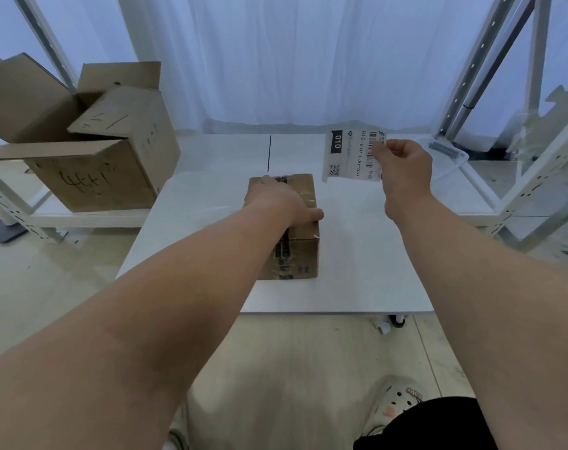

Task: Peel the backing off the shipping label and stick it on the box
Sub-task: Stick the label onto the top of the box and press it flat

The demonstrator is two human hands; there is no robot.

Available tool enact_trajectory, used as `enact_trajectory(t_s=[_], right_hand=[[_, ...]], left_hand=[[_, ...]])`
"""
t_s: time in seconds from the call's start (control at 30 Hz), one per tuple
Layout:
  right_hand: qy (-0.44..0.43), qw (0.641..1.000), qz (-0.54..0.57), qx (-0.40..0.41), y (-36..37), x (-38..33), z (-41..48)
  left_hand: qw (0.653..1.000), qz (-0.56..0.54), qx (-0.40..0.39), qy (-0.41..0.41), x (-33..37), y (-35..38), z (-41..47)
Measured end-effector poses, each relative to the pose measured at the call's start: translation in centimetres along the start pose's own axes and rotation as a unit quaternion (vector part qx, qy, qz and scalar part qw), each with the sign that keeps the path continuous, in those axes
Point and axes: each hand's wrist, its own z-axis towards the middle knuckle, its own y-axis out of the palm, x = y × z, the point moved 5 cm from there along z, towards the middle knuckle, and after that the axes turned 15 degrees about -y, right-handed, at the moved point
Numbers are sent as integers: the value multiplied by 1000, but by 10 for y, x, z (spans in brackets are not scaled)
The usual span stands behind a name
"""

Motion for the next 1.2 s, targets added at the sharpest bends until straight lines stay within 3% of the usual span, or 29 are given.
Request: enact_trajectory(t_s=[0.13, 0.2, 0.37, 0.47, 0.57, 0.7, 0.93, 1.07, 1.13, 1.2], right_hand=[[3, 1000, 21, 1, 1, -3, 0], [2, 1000, 28, 0, 3, -7, 2], [19, 998, 50, -24, 13, -17, 2], [55, 993, 93, -48, 27, -24, -2], [32, 993, 85, -81, 40, -37, -4], [-3, 991, 41, -131, 53, -45, -10], [-5, 984, 23, -176, 61, -42, -15], [-65, 970, -61, -224, 68, -40, -23], [-92, 956, -106, -258, 73, -40, -26], [-110, 943, -118, -290, 80, -43, -29]], left_hand=[[998, -43, -34, 22, -18, -13, -1], [988, -127, -81, 14, -38, -13, -5], [918, -345, -195, 10, -80, -1, -11], [888, -403, -223, 2, -93, 7, -14], [855, -459, -242, 0, -99, 20, -14], [847, -468, -250, 30, -93, 27, -16], [881, -407, -226, 89, -96, 18, -6], [937, -312, -96, 121, -99, -1, -4], [909, -394, -29, 135, -102, -23, -8], [831, -538, -33, 138, -105, -43, -13]])
